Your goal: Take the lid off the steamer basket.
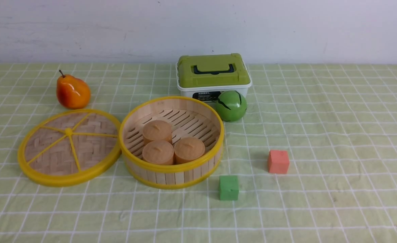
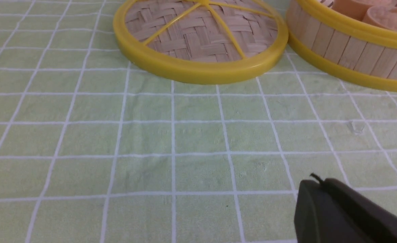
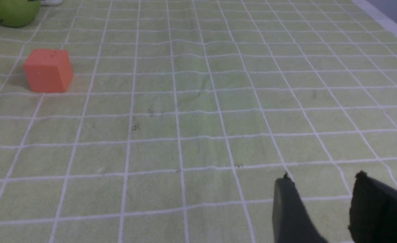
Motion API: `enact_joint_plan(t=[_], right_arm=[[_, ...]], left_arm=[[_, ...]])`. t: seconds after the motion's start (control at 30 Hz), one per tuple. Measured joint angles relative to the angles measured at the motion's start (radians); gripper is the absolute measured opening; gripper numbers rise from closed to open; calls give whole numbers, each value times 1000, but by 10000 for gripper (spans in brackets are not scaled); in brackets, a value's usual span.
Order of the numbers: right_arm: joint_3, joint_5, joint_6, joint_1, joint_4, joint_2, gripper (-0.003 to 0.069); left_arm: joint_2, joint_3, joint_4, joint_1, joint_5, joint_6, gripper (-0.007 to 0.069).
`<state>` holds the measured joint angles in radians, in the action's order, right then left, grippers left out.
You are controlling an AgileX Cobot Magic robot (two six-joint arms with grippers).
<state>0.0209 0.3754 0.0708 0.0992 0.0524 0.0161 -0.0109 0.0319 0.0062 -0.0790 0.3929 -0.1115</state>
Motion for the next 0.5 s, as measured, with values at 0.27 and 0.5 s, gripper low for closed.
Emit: enact_joint_plan(t=[0.27,0.5], right_arm=[[0,0,0,0,0,0,240],[0,0,0,0,0,0,241]], left_arm=[[0,0,-6,0,0,4,-13],[0,0,-6,0,1,4,-13]])
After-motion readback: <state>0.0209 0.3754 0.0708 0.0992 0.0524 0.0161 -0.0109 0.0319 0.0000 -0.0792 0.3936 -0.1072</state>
